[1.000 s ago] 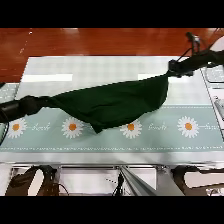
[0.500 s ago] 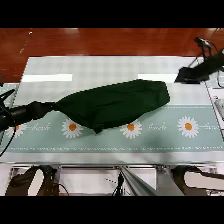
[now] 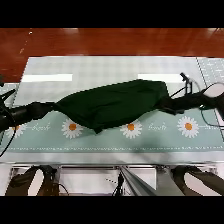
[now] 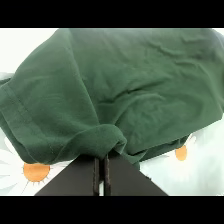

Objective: Fold the shirts.

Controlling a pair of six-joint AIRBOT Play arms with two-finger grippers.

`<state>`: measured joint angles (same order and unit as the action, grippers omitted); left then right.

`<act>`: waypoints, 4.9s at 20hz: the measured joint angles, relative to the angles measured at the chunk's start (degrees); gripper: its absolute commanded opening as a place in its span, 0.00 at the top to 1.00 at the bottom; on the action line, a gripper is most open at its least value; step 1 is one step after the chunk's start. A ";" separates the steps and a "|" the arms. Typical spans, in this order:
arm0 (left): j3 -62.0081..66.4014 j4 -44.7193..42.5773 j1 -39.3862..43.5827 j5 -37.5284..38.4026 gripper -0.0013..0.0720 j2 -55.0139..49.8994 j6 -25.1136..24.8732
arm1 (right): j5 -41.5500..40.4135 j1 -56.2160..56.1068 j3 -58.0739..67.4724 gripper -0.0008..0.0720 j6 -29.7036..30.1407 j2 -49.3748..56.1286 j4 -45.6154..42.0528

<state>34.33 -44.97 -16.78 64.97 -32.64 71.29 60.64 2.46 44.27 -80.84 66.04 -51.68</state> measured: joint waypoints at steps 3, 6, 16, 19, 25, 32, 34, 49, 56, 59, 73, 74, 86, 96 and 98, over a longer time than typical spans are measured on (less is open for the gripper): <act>0.00 0.00 0.00 0.00 0.95 0.02 -0.17 | -7.37 -5.35 -3.96 0.31 -2.23 1.01 2.91; 0.00 0.00 0.00 0.00 0.95 0.00 -0.33 | -13.46 -10.12 -5.51 0.31 -4.96 3.98 4.90; 0.00 0.00 0.00 -0.61 0.95 0.00 -1.79 | -31.95 -15.63 -4.94 0.96 -6.32 8.61 16.26; 0.39 -0.02 0.00 -1.60 0.95 0.11 -2.73 | -29.42 -15.67 -1.01 0.96 -1.31 7.23 17.18; 14.82 0.02 0.00 -4.83 0.95 1.46 -7.67 | -22.03 -15.69 17.05 0.96 4.59 -5.33 5.86; 45.16 -6.01 0.00 -9.09 0.95 1.92 -7.69 | -19.12 -15.69 38.47 0.96 -12.39 -23.71 -26.05; 52.61 -7.08 0.00 -6.71 0.95 1.92 -5.66 | -15.08 -15.69 42.40 0.96 -16.65 -27.19 -30.38; 61.13 -21.07 0.00 35.01 0.95 1.92 8.09 | 39.43 -16.00 46.86 0.96 -25.92 -29.90 -16.61; 41.20 -21.59 0.00 36.70 0.95 1.97 9.25 | 41.27 -16.13 32.37 0.96 -13.62 -18.10 -17.09; 32.06 -21.62 0.00 29.20 0.95 0.59 9.09 | 33.09 -16.13 28.76 0.96 -6.69 -7.80 -16.22; 19.65 -18.10 3.80 0.90 0.93 -26.32 8.92 | -17.42 -16.13 26.60 0.82 -6.47 21.86 0.96; 19.54 -17.94 4.98 0.76 0.85 -29.07 8.92 | -18.27 -16.13 26.60 0.76 -6.71 22.38 0.66; 20.33 -22.16 0.68 11.23 0.25 -32.35 10.64 | -8.13 2.29 26.62 0.38 -0.63 7.85 -16.57; -3.08 -14.12 -2.58 16.22 0.07 -18.29 10.08 | 3.89 24.26 20.55 0.38 0.83 2.95 -26.71; -7.39 -12.83 -2.62 16.39 0.07 -17.88 8.41 | 3.80 25.24 19.30 0.38 1.40 2.86 -25.64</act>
<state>26.94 -57.80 -19.40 81.36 -50.52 79.70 64.45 27.70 63.57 -79.44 68.90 -77.32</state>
